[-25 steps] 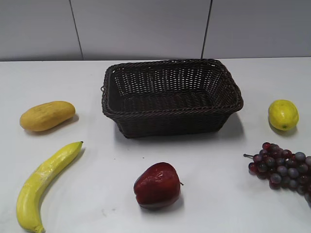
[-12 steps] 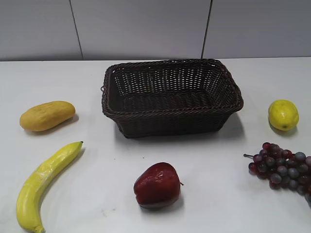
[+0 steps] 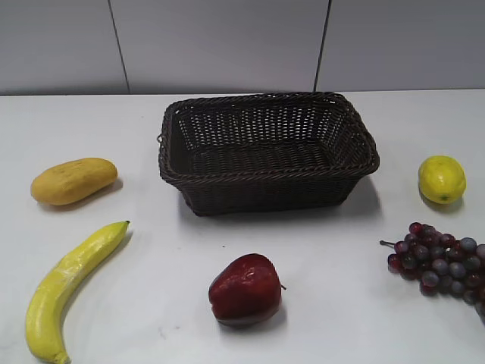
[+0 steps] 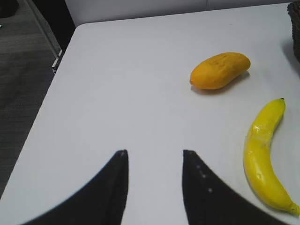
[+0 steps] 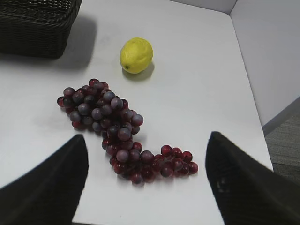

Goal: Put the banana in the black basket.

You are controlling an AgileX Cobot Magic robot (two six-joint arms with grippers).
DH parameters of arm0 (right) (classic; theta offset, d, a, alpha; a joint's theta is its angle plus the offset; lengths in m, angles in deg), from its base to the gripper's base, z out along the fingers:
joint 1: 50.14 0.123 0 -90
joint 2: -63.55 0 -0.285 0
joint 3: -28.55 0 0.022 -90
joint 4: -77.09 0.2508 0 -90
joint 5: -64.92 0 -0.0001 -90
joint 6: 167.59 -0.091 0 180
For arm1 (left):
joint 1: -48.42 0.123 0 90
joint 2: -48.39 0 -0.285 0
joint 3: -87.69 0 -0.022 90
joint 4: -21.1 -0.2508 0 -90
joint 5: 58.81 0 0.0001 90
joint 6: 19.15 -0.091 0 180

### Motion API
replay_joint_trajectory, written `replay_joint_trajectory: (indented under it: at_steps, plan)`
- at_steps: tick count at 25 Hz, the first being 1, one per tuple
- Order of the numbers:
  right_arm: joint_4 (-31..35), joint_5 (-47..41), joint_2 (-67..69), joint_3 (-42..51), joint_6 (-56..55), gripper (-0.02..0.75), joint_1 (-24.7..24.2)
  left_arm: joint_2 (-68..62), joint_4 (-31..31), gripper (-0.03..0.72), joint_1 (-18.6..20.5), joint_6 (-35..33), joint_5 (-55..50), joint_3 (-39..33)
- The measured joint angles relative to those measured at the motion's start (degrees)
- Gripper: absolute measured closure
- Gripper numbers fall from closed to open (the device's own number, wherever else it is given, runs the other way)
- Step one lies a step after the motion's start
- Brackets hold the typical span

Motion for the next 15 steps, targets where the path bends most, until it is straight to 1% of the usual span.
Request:
replay_joint_trajectory:
  at_steps: [5,6,7,8,11,12,15]
  plan:
    - [0.0,0.0,0.0,0.0,0.0,0.145,0.0,0.0,-0.1,0.405,0.0,0.0,0.0,0.0]
    - [0.0,0.0,0.0,0.0,0.0,0.145,0.0,0.0,-0.1,0.395,0.0,0.0,0.0,0.0]
    - [0.0,0.0,0.0,0.0,0.0,0.145,0.0,0.0,0.1,0.365,0.0,0.0,0.0,0.0]
    - [0.0,0.0,0.0,0.0,0.0,0.145,0.0,0.0,0.1,0.312,0.0,0.0,0.0,0.0]
    - [0.0,0.0,0.0,0.0,0.0,0.145,0.0,-2.3,0.3,0.104,0.0,0.0,0.0,0.0]
    - [0.0,0.0,0.0,0.0,0.0,0.145,0.0,-3.7,0.4,0.073,0.0,0.0,0.1,0.0]
    - [0.0,0.0,0.0,0.0,0.0,0.145,0.0,-9.1,0.5,0.064,0.0,0.0,0.3,0.0]
